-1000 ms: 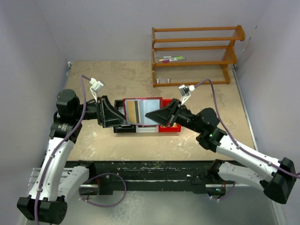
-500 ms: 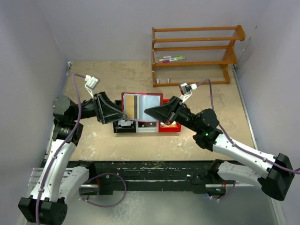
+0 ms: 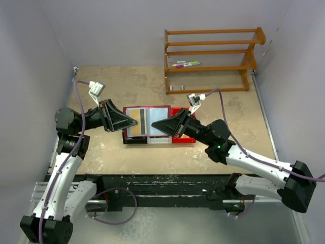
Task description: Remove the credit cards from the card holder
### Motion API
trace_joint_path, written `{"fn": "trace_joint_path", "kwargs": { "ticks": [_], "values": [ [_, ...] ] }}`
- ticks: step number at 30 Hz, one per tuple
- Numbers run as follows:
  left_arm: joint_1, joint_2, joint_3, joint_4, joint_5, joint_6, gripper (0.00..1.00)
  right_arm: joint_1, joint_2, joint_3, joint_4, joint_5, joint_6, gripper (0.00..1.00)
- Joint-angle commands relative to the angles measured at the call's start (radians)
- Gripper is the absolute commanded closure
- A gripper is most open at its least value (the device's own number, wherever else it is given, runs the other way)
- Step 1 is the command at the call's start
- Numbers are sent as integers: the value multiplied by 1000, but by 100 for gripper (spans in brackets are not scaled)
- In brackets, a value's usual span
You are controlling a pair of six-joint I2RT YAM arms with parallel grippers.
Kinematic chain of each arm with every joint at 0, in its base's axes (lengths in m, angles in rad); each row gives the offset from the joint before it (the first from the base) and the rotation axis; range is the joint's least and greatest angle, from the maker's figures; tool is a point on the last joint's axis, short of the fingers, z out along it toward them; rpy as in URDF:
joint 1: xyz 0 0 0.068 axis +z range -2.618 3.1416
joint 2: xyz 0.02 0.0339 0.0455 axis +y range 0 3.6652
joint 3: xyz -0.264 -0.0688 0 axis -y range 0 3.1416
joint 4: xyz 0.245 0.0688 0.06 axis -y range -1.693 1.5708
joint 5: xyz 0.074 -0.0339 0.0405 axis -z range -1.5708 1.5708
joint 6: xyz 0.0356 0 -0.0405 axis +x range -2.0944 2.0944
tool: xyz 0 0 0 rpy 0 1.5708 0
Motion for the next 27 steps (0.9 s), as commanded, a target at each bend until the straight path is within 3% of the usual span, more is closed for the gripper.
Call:
{"fn": "trace_joint_path", "kwargs": {
  "ticks": [1,4,7,9,13,16,20,24,27],
  "values": [
    [2,-25,7,-16,-26,27,80,13,2,10,67,39,-1,98],
    [3,-33,26,-93,-35,77,90,-1,-30,11,-33,29,11,71],
    [3,-31,65,-225,-56,172,95,-42,-95,54,-243,70,-61,54],
    [3,-25,93,-332,-72,267,98,-63,-139,111,-420,126,-139,49],
    [3,-10,142,-547,-140,428,100,-73,-184,261,-736,229,-280,49],
    [3,-1,155,-621,-175,494,100,-73,-190,342,-831,233,-320,56],
    [3,10,164,-670,-202,541,100,-73,-139,374,-743,121,-326,60],
    [3,18,174,-699,-215,565,100,-68,8,410,-661,-89,-277,59],
    [3,16,184,-702,-201,562,100,-51,94,427,-610,-165,-261,59]
  ]
}}
